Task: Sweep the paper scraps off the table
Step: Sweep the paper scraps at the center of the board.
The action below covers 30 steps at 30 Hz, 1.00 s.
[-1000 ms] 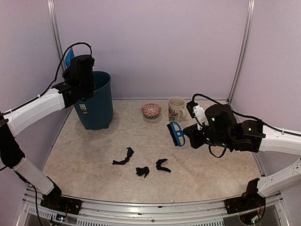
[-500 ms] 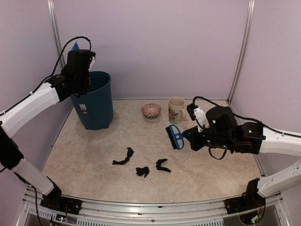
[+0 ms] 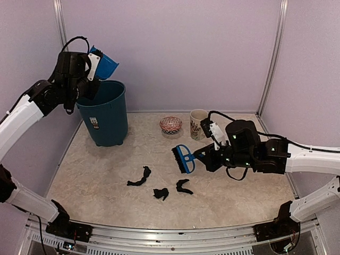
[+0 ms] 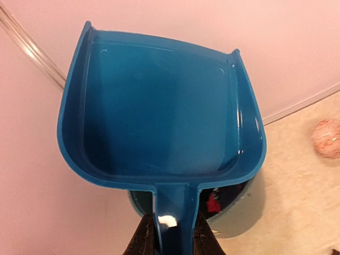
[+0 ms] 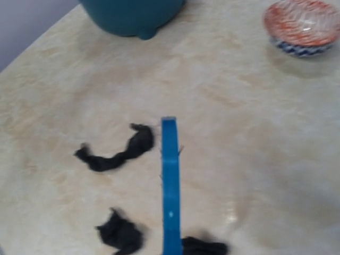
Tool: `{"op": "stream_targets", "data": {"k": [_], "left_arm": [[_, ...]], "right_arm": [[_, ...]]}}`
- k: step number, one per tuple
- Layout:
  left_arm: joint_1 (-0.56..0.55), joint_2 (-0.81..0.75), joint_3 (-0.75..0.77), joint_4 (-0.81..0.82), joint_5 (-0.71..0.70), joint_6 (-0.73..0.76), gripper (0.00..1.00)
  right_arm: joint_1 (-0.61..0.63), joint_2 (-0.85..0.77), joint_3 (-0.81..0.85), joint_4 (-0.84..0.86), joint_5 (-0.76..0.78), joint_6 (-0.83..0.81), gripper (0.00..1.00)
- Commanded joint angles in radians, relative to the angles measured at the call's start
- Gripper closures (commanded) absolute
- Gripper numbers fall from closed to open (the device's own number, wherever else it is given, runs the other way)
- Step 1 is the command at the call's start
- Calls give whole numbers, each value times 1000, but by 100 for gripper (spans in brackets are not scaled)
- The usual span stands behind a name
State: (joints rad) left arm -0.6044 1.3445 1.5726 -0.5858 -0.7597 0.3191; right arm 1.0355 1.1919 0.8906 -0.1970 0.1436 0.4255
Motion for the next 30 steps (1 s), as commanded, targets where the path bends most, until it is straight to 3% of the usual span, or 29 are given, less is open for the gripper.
{"op": "stream_targets", "data": {"k": [1,7,14,21,30], "left_arm": [[-27,-106,-20,-70,235,-232,100],[-32,-230,-116,-81,448,-375,100],[-35,-326,-235,-76,644,-449,100],[-46,-393,-308,-77,690,-458,100],[-54,-544,-461,-12,760,-526,100]], "right_arm": [[42,74,46,117,-123,68,100],[87,230,105,239,-241,136,100],[103,449,230,365,-271,259,100],[98,662,357,457,-205,436,100],[53,879,391,596,-234,694,100]]}}
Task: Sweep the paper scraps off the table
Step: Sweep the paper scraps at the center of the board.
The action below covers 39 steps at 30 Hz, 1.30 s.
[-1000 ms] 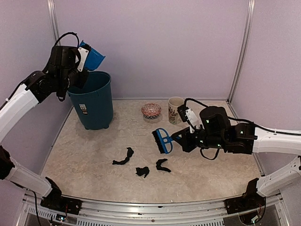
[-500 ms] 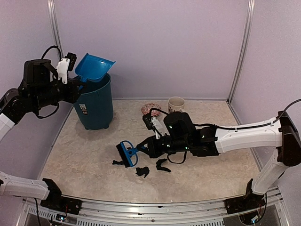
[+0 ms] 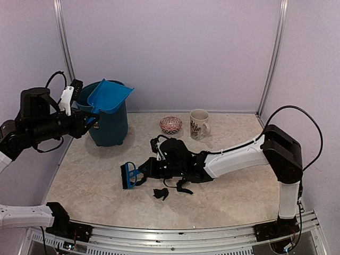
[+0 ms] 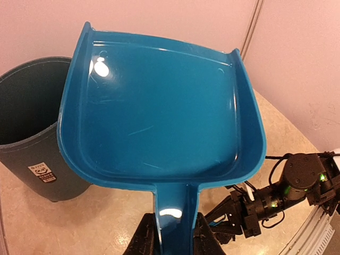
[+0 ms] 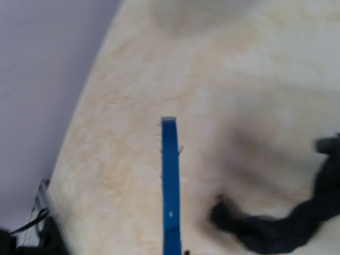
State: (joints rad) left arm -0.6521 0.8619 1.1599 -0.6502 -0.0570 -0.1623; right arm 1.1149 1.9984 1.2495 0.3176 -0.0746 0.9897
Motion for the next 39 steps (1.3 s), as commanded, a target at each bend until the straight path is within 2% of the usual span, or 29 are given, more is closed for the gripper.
{"op": "stream_targets", "data": {"k": [1,6,12,17,27,34,39], "left_arm": [[-6,-71,-58,52,61,-47,100],[-7,-100,-92,40,113,-35,100],[-8,-122,-128,46,145,-31,100],[-13,-106,-149,72,186,-34,100],[-80,-35,-182,139,195,-32,100],[-136,8,-190,169,157,-33,100],[-156,36,-192,178,154,-36,100]], "right_arm": [[-32,91,38,89,-29,134,100],[-52,106,-5,103,-28,160,100],[-76,12,-200,138,12,204,100],[-99,-118,-413,196,34,263,100],[-120,-455,-687,100,126,275,100],[-113,-732,-697,-75,178,150,100],[-103,-795,-634,-172,122,41,100]]}}
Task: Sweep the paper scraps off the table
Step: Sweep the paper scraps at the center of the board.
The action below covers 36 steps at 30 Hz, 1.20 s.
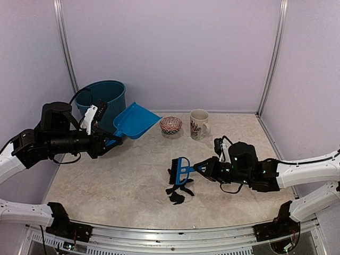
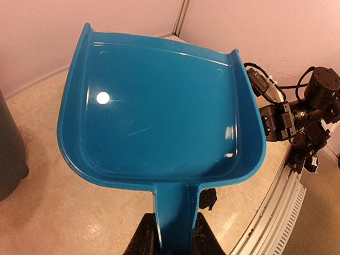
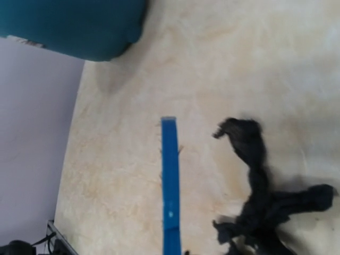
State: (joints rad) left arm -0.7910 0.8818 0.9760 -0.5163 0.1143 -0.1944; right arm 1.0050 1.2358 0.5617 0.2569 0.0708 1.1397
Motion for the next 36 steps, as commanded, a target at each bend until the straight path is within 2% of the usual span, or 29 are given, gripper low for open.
{"op": "stream_targets", "data": {"k": [1,7,14,17,25,36], "left_arm": [[-23,22,-9,42,-17,-7,100],[-70,19,-52,27,-36,-38,100],[-87,-21,-90,6,-17,-70,100],[-106,-35,-86,0,-8,-77,100],[-115,-32,-97,11,19,-115,100],[-205,8,-211,109,-38,-262,100]], "right_arm": [[7,-33,66,-120,-50,-134,100],[7,36,174,-226,-194,-358,100],[6,300,373,-366,-422,-578,100],[3,367,422,-392,-465,-629,100],[-75,406,472,-533,-438,-722,100],[-168,324,435,-630,-313,-780,100]]}}
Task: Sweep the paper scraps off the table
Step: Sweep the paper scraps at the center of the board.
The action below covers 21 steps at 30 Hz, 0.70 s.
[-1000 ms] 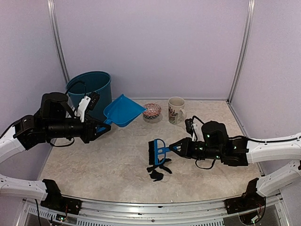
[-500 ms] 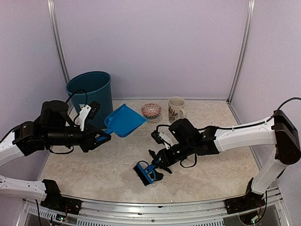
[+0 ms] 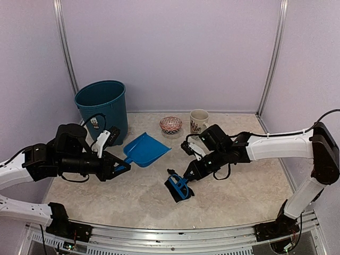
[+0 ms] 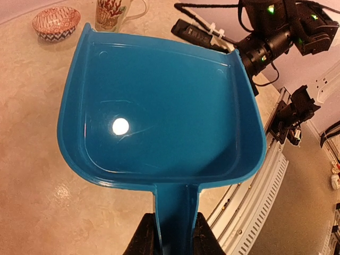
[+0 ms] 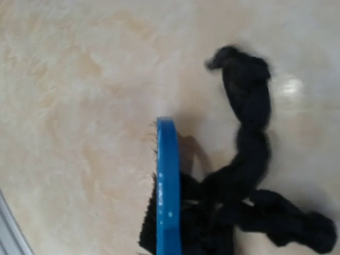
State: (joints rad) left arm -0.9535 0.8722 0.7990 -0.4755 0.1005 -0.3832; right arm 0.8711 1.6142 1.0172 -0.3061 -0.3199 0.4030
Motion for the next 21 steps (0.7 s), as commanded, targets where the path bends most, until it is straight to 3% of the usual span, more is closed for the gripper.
{"op": "stream_targets", "data": {"k": [1,16,21], "left_arm": [[-55,24,-46,77,-30,-88,100],[-200,231,-107,179,-81,-172,100],[-229,307,-102,195,-84,-167,100]], "right_arm": [[-40,-64,-26,-68,83,-47,100],[-98,-230,-33,-101,125,-79,100],[-102,-306,5,-148,215,-77,100]]}}
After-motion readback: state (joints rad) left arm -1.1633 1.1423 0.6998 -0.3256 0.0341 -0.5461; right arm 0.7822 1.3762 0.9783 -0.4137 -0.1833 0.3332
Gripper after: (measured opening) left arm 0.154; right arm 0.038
